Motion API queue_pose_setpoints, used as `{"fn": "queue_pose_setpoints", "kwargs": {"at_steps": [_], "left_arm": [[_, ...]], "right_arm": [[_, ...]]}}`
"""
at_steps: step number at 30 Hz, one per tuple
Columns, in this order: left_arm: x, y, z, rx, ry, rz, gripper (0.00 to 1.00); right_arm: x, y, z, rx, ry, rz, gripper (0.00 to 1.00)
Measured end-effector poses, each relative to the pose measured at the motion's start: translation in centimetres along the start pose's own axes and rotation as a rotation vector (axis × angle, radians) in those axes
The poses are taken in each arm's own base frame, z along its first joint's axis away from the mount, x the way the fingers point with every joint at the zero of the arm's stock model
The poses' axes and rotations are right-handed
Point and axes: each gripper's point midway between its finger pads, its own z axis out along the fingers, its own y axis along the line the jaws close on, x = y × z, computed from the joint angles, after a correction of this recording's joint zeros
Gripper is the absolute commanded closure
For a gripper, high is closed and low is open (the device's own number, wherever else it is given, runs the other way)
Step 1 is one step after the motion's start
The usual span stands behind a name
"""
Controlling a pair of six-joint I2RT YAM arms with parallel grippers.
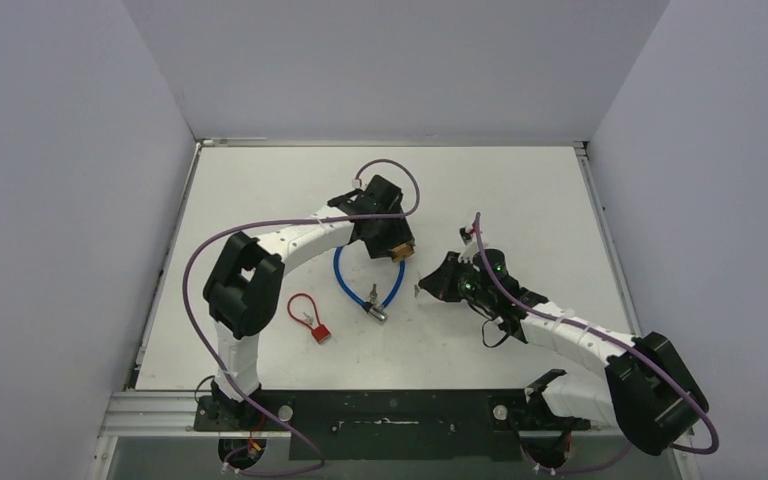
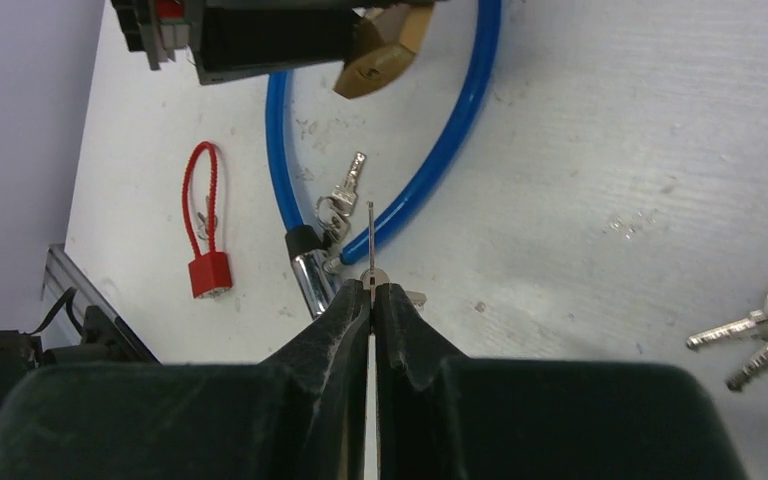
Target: Unlock with the key
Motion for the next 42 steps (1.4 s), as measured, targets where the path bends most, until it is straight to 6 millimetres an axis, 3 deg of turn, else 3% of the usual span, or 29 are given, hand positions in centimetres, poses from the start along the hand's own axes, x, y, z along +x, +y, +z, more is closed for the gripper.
{"fn": "queue_pose_setpoints", "kwargs": {"at_steps": [12, 26, 42], "left_arm": [[1.1, -0.6, 0.3, 0.073, 0.039, -0.052, 1.00], [0.0, -1.2, -0.7, 0.119, 0.007, -0.081, 1.00], [1.0, -0.9, -1.0, 0.136, 0.040, -0.103, 1.00]], "right_arm": [[-3.2, 2.4, 2.9, -0.057, -0.020, -0.020, 1.00], [-2.2, 1.3, 3.2, -0.021, 0.022, -0.027, 1.00], [-2.2, 0.5, 3.4, 0.000, 0.027, -0.002, 1.00]]}}
